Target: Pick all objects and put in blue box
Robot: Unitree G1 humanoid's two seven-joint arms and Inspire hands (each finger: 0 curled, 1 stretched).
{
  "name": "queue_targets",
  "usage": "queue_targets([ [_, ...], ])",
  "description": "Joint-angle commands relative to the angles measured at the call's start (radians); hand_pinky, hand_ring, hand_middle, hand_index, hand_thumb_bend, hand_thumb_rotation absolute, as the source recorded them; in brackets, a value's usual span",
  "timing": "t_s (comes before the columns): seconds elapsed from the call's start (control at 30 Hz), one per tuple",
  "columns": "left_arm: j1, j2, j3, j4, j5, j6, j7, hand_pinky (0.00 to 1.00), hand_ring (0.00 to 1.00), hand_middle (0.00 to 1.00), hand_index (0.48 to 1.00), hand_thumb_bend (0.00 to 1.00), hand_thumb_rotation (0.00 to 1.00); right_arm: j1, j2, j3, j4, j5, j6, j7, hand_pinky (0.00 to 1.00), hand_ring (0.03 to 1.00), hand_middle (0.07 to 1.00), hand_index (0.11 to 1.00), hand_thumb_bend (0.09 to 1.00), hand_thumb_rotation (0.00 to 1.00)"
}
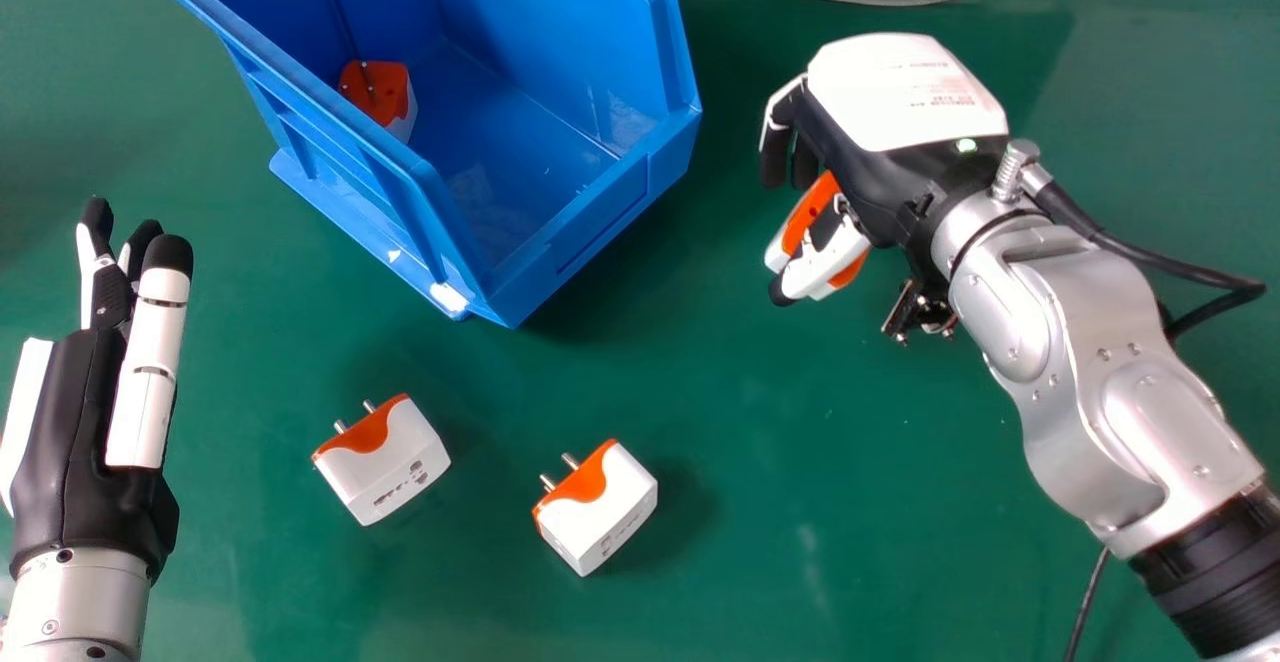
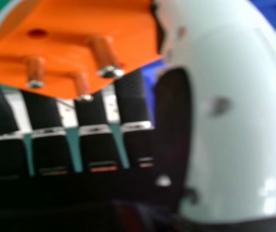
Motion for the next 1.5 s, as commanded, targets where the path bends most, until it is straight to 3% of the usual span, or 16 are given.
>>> queue_targets([
  [0.0, 0.004, 0.011, 0.012, -0.003, 0.008, -0.029, 0.004, 1.00, 1.00, 1.00, 1.000, 0.50, 0.91, -0.011, -0.003, -0.032, -0.058, 0.001, -0.003, 0.007, 0.30, 0.430, 0.547, 0.529, 0.490, 0.00],
  [0.17, 0.006, 0.006, 0.007, -0.011, 0.014, -0.022, 0.012, 1.00, 1.00, 1.00, 1.000, 0.50, 0.91, 0.007, 0.007, -0.050, -0.122, 0.020, -0.017, 0.018, 0.30, 0.425, 0.543, 0.528, 0.490, 0.00],
  [0.47, -0.002, 0.008, 0.005, 0.008, 0.028, -0.032, 0.014, 1.00, 1.00, 1.00, 1.000, 0.50, 0.91, -0.019, 0.040, -0.061, -0.201, 0.055, -0.045, 0.051, 0.28, 0.416, 0.544, 0.530, 0.486, 0.00],
  [0.67, -0.008, 0.007, 0.000, 0.016, 0.036, -0.032, 0.020, 1.00, 1.00, 1.00, 1.000, 0.50, 0.91, -0.113, 0.104, -0.043, -0.158, 0.051, -0.069, 0.050, 0.27, 0.410, 0.541, 0.534, 0.485, 0.00],
  [1.07, -0.021, 0.010, -0.009, 0.042, 0.037, -0.047, 0.022, 1.00, 1.00, 1.00, 1.000, 0.50, 0.91, -0.346, 0.288, 0.023, 0.157, 0.036, -0.132, -0.071, 0.28, 0.415, 0.533, 0.544, 0.486, 0.00],
  [1.47, -0.007, 0.009, -0.009, 0.040, 0.031, -0.068, 0.015, 1.00, 1.00, 1.00, 1.000, 0.51, 0.91, -0.639, 0.457, 0.079, 0.641, 0.037, -0.166, -0.230, 0.31, 0.428, 0.525, 0.547, 0.489, 0.00],
])
